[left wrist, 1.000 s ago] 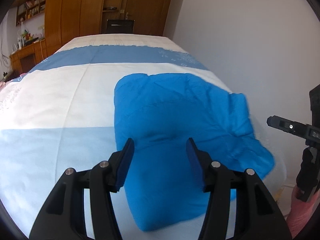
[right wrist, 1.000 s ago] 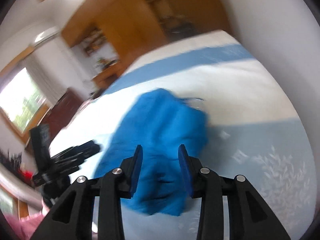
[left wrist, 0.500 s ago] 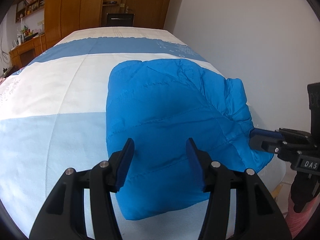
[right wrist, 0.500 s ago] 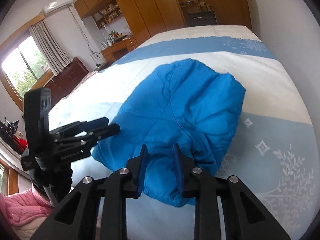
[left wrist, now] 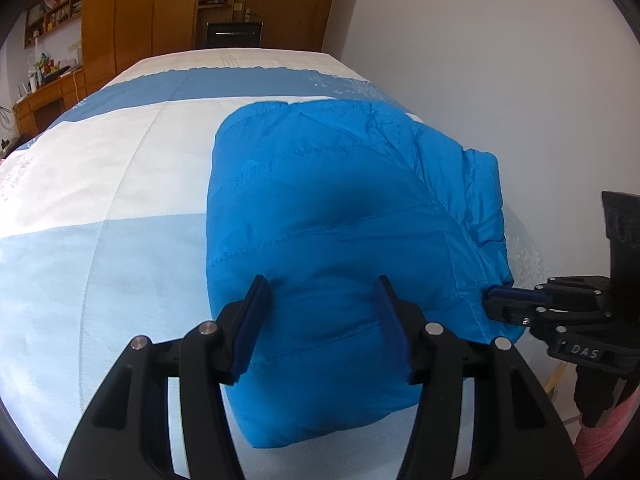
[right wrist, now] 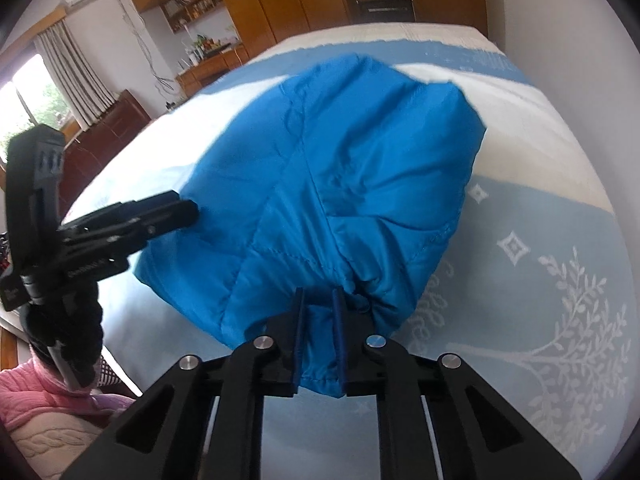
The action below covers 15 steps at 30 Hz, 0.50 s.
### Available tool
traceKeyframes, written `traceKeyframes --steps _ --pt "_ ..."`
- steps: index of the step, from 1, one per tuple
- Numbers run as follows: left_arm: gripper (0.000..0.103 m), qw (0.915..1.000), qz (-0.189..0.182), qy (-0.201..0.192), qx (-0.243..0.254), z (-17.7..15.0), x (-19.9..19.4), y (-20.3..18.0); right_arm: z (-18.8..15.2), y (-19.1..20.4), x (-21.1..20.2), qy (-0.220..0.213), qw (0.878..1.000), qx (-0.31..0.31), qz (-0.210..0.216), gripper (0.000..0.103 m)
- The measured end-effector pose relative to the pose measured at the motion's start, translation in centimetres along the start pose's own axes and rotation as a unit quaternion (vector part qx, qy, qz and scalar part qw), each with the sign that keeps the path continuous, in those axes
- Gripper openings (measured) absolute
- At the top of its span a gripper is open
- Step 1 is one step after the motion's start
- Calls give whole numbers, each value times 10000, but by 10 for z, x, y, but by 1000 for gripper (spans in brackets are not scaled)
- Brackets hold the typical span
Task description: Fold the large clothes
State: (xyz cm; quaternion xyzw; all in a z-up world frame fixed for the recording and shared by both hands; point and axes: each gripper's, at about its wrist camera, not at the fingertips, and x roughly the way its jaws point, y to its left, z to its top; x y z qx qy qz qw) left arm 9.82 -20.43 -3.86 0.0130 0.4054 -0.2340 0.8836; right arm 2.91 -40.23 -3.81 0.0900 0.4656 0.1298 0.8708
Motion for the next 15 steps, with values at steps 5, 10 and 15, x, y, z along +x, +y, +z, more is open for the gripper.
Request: traceKeyframes --steps 5,10,15 --pt "54 10000 -89 3 45 -8 11 8 -8 -4 17 -11 9999 109 -34 10" --pt "53 9992 -339 187 -61 1 9 20 -1 -1 3 -16 10000 -51 13 11" --pt "53 9971 -710 230 -172 33 -5 39 24 7 -41 -461 9980 -199 389 17"
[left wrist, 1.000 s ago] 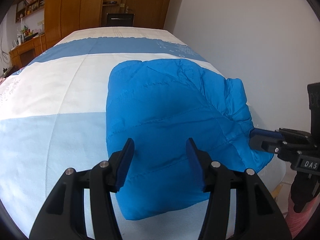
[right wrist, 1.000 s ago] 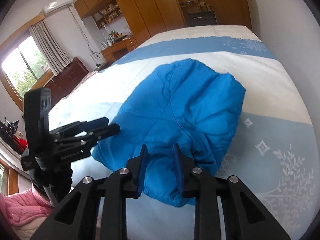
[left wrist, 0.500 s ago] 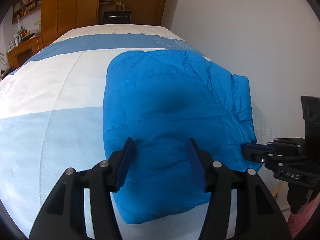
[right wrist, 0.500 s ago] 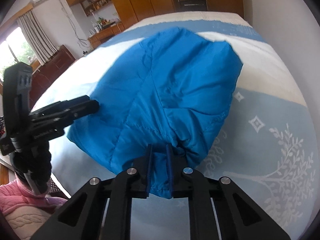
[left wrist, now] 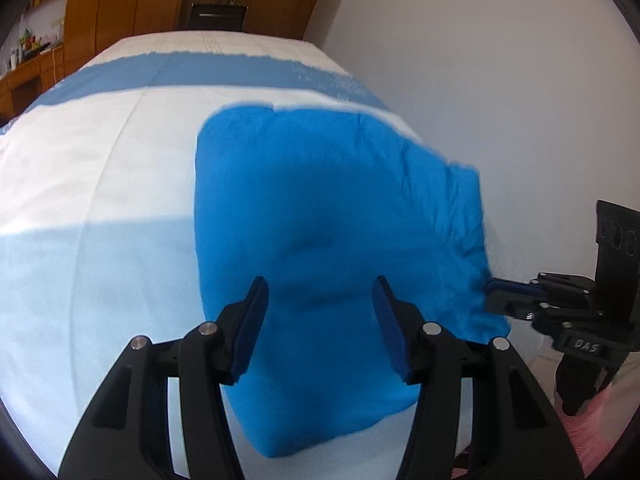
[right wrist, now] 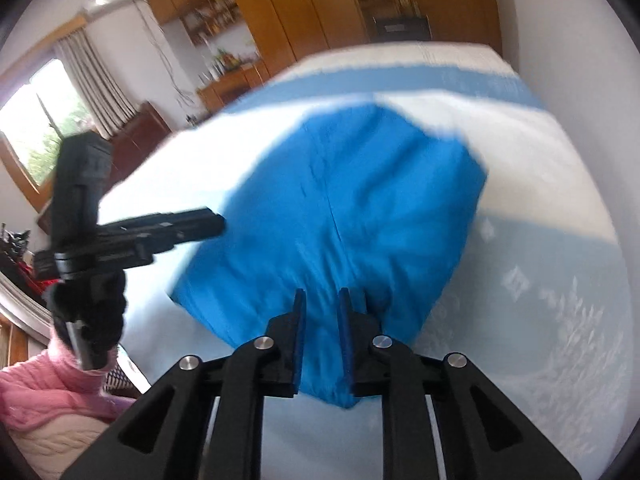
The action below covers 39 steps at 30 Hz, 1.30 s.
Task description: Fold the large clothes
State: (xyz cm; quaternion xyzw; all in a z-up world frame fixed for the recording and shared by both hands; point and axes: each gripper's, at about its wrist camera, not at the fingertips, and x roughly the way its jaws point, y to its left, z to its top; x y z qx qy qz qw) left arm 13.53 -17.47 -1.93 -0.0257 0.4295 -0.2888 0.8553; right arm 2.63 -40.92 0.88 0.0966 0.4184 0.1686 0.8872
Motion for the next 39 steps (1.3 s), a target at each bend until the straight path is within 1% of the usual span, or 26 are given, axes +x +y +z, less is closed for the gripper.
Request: traceKeyframes --steps 2,4,6,8,9,11,14,16,19,22,25,28,29,30,32,33,34,35,37,39 --pt "53 9999 -153 -34 -37 23 -4 4 22 4 -8 -210 9997 -90 -79 17" --pt "53 9996 -249 -17 -116 46 1 9 47 4 -4 -350 9991 -96 -205 17" --pt "53 9997 -177 66 -144 70 15 14 68 -2 8 -314 9992 8 -243 17" --pt "53 9998 -47 154 -145 88 34 19 88 -8 28 -256 9988 99 -395 17" --pt "53 9996 -44 228 -163 94 42 20 96 -12 38 -205 9986 141 -459 17" --pt "52 9989 -48 423 -214 105 63 25 102 -16 54 -147 9982 229 -537 17" --pt "52 9969 -28 712 -334 116 95 29 109 -35 76 -51 9966 475 -669 16" --pt "54 9954 -69 851 -425 123 110 38 111 -49 91 83 9949 676 -738 13" --pt "54 9896 -318 1206 -716 133 136 59 106 -70 115 334 9920 929 -791 12" --pt "52 9865 -372 1338 -870 131 152 69 95 -87 131 405 9898 1163 -722 11" --pt "52 9880 -249 1330 -749 128 160 67 90 -95 138 429 9886 1302 -628 11" --pt "52 9879 -144 1318 -801 129 154 64 92 -93 129 347 9885 1333 -618 11" --pt "50 9882 -79 1275 -843 130 148 64 91 -90 120 266 9886 1349 -607 12" --pt "50 9893 -16 1204 -827 127 138 62 92 -88 114 177 9892 1332 -585 16" --pt "50 9934 109 910 -689 121 110 55 88 -77 90 -119 9911 1177 -617 17" --pt "50 9954 135 730 -598 115 92 51 84 -68 75 -267 9923 1059 -577 17" --pt "50 9965 125 624 -545 111 80 46 83 -65 68 -342 9935 977 -476 17" --pt "50 9976 96 487 -474 103 65 40 80 -57 60 -400 9943 915 -383 17" --pt "50 9986 62 344 -396 88 44 30 67 -39 44 -474 9959 739 -199 17" --pt "50 9995 12 167 -264 67 24 17 52 -24 32 -496 9973 524 -164 17"
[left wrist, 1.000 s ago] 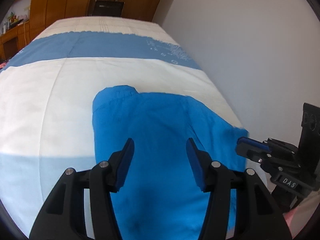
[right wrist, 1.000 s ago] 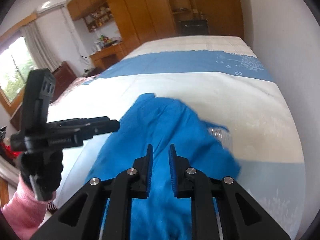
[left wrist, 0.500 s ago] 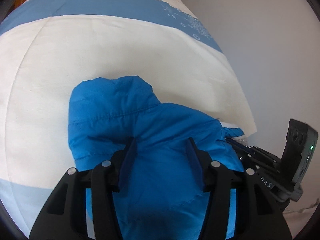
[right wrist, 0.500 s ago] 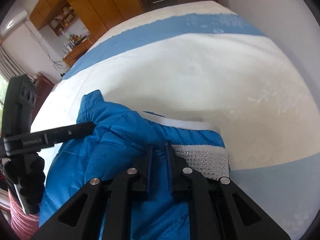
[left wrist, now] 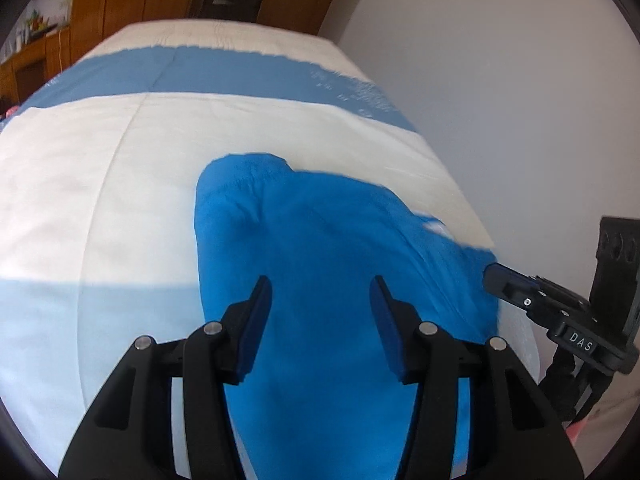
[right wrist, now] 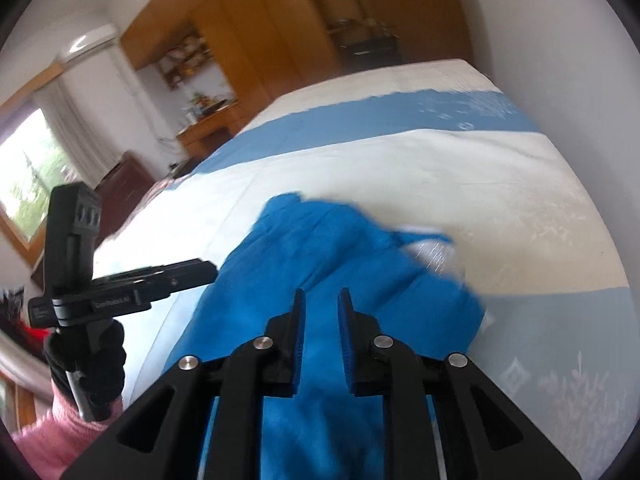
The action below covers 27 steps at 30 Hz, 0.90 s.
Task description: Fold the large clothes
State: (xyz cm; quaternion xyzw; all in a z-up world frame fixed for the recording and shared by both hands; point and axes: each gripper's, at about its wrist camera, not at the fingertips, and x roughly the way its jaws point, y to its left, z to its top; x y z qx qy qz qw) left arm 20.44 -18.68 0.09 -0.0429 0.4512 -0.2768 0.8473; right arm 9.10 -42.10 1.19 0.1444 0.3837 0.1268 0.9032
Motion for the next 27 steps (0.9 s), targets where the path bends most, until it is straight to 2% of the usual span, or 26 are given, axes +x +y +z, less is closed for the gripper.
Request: traceKeyframes --steps 4,6,8,12,16,20,22,24,27 --pt "50 9994 168 -175 255 -36 -15 -10 -27 14 -4 125 9995 -217 -196 17" --pt "52 9995 216 23 244 -48 0 -9 -34 10 11 322 9983 -226 -431 17" --pt "52 9994 253 4 248 -57 10 -3 -45 1 25 397 9985 -26 -367 17" --pt "52 9988 341 -20 343 -65 17 -5 -52 -10 34 309 9993 102 -197 17" --pt "52 9975 536 -99 451 -70 20 -12 -58 -12 36 180 9995 97 -248 17" --pt "52 9984 432 -75 348 -67 13 -10 -54 -12 28 177 9995 196 -172 18" --pt "54 9991 333 -58 274 -65 4 -6 -56 -9 12 48 9998 171 -117 25" --pt "64 9996 219 -97 169 -63 -9 3 -55 -8 -7 -201 9997 151 -74 43" --pt "68 9996 184 -205 23 -62 -28 21 -55 -16 -32 -411 9987 313 3 56"
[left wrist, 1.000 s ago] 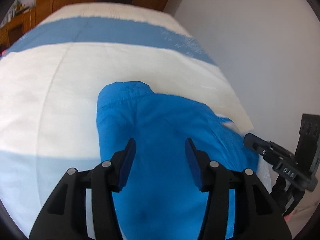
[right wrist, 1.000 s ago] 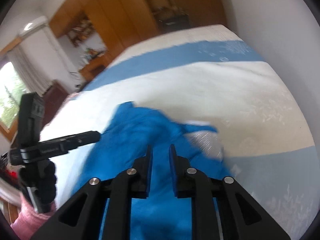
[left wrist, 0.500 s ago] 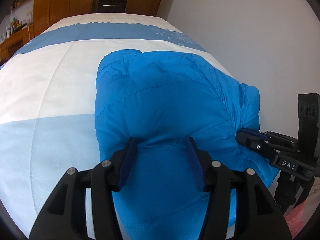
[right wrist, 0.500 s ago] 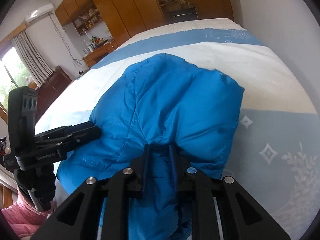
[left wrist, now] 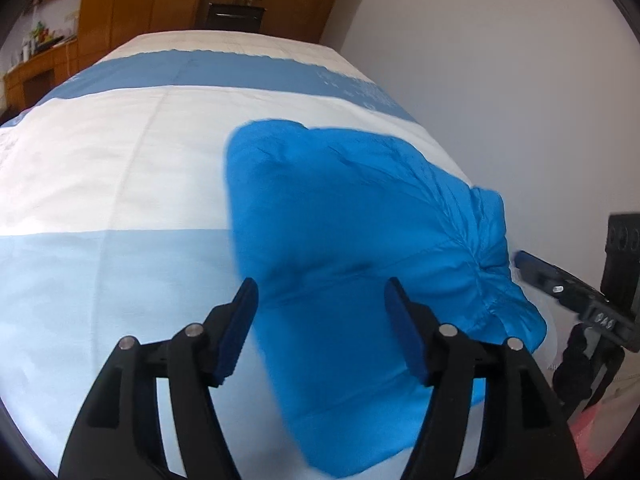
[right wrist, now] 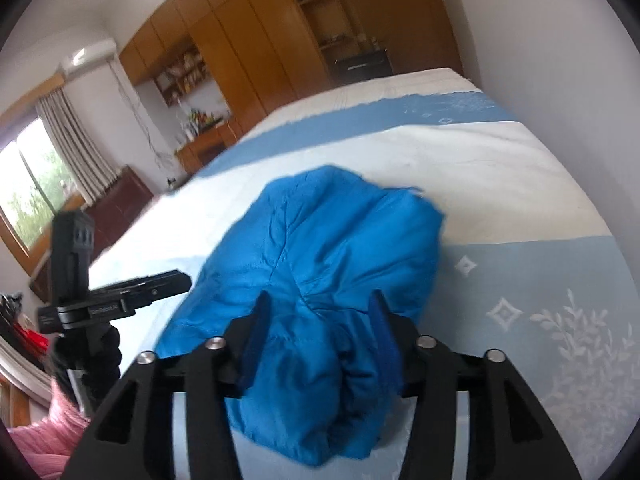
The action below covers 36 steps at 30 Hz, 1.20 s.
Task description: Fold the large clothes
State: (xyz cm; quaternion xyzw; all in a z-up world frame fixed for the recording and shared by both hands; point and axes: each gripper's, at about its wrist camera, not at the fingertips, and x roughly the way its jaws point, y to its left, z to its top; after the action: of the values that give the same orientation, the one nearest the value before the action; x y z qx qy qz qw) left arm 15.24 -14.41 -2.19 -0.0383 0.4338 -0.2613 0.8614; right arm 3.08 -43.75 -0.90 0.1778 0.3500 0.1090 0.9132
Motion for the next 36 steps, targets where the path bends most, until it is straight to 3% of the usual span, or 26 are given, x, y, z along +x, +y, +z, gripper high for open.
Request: traceKeyframes --steps 3,6,11,16,24,30,34,36 --pt "77 9993 -284 50 -230 -3 -9 19 0 -20 -8 128 9985 415 329 75" --pt "85 9971 -554 171 -499 -8 -5 38 -7 -41 -2 317 9938 863 621 79" --pt "85 9898 -1000 580 -835 -15 20 50 -20 -65 28 845 9793 1446 1138 83" --pt "87 9788 -1599 804 -992 -15 38 49 -28 -77 42 1020 9669 1779 1517 86" --pt "96 9761 -1773 937 -841 -12 62 33 -38 -89 65 1288 9531 2003 1869 89" --pt "100 9727 -1935 963 -846 -9 81 26 -35 -78 83 1310 9569 1778 1888 89" --pt "93 9782 -1785 794 -704 -10 76 18 -32 -68 89 1199 9639 1582 1776 82" --pt "85 9819 -1666 682 -593 -11 70 14 -29 -67 89 1159 9644 1562 1793 71"
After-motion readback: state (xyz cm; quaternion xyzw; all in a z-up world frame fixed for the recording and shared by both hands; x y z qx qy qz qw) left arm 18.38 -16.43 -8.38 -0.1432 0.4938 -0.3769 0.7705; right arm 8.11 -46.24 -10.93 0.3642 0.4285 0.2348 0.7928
